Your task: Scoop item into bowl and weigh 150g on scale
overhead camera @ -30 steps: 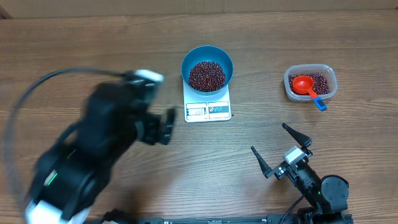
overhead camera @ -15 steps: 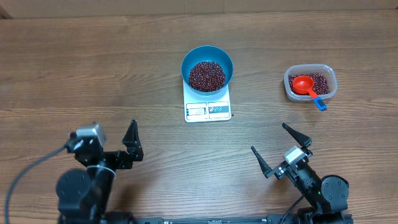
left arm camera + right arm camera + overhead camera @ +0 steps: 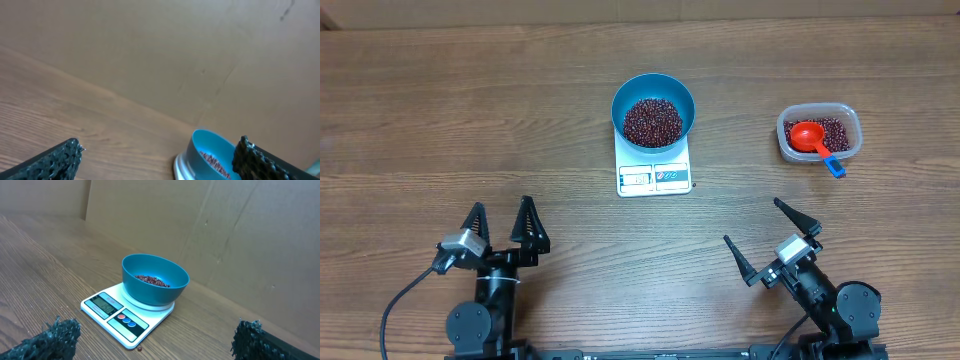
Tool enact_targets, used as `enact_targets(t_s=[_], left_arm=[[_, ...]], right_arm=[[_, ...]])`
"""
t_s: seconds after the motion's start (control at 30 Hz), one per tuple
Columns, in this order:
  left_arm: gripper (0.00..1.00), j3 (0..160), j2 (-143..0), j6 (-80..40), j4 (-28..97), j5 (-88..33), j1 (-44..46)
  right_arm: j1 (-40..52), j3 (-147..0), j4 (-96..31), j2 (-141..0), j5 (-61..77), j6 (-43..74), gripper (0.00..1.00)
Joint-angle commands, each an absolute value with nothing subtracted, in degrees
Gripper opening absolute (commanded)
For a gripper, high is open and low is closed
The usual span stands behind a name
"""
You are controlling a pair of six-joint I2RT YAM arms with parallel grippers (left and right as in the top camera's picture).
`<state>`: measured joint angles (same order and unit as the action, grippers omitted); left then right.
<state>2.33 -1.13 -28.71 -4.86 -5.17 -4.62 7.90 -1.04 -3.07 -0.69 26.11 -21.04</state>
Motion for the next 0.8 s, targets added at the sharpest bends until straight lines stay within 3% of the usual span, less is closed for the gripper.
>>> enact_targets(t_s=[0.0,0.27,0.77], left_arm=[[1.0,0.67,-0.16,-30.46,-6.35,-3.84,-4.95],[1.0,0.25,-0.16,-30.04,4.49,-3.88,-4.95],[1.0,0.3,-0.16,-15.4,4.01,-7.57,-0.93]], right_arm=[[7.92,-0.45,-2.92,-0.16,25.58,-20.88,1.0],[7.92,-0.45,-2.92,-0.16,25.56,-20.86,1.0],[7.92,-0.45,-2.92,-0.16,25.56,-20.86,1.0]])
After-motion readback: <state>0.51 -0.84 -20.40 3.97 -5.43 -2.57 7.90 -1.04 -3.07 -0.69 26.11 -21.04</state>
